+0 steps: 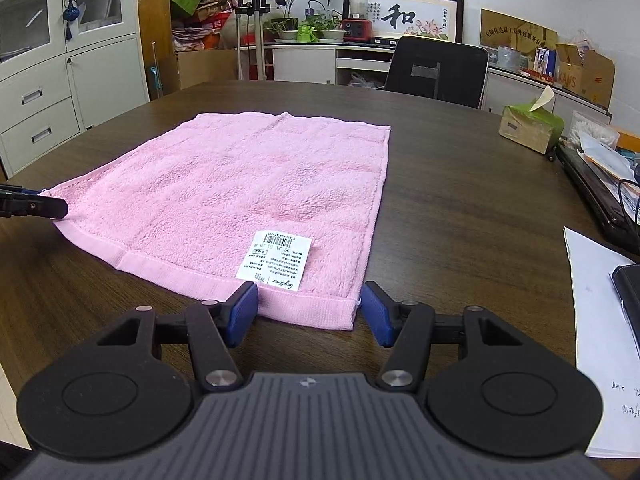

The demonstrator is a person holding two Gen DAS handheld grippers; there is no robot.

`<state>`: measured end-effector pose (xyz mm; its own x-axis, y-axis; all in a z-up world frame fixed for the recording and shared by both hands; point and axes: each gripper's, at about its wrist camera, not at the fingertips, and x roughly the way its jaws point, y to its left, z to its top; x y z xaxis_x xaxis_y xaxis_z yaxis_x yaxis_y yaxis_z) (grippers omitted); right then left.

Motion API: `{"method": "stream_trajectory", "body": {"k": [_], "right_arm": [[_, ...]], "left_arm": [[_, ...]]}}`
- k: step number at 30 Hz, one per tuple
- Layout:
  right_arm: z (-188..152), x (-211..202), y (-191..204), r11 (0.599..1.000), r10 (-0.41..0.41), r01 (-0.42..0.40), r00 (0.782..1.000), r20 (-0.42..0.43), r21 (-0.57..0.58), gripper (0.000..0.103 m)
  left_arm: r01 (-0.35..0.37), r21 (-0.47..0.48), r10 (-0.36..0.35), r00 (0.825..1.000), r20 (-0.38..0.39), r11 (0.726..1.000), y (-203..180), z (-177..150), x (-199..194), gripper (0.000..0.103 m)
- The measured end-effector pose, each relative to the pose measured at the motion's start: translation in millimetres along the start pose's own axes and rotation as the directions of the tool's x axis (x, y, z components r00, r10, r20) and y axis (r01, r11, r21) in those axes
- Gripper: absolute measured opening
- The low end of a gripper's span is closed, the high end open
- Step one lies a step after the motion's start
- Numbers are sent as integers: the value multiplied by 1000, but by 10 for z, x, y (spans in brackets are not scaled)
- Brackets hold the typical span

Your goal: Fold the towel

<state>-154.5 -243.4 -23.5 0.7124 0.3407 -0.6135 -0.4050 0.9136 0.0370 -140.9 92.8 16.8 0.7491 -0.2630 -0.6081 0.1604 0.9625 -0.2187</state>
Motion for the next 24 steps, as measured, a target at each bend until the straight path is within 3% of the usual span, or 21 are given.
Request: {"method": "stream_trajectory", "body": {"k": [2, 6, 11, 18, 24], "right_arm": [[-3, -7, 18, 1000, 5, -5, 1000, 5, 0, 37], [-7, -22, 81, 1000, 21, -21, 1000, 11, 2, 19], [-24, -68, 50, 999, 39, -40, 999, 21, 38, 14], [-94, -276, -61, 987, 99, -107, 993, 68, 119, 12], [-161, -868, -135, 959, 163, -197, 972, 170, 205, 12]], "left_arm": [[-6, -11, 6, 1000, -3, 1000, 17, -2, 8, 31], [-21, -42, 21, 1000, -10, 999, 60, 7, 14, 7], [4, -108, -1, 1000, 29, 994, 117, 22, -59, 3], [92, -222, -71, 992, 99, 971, 249, 51, -247, 2], [219, -246, -169, 963, 208, 944, 201, 41, -682, 2]]}}
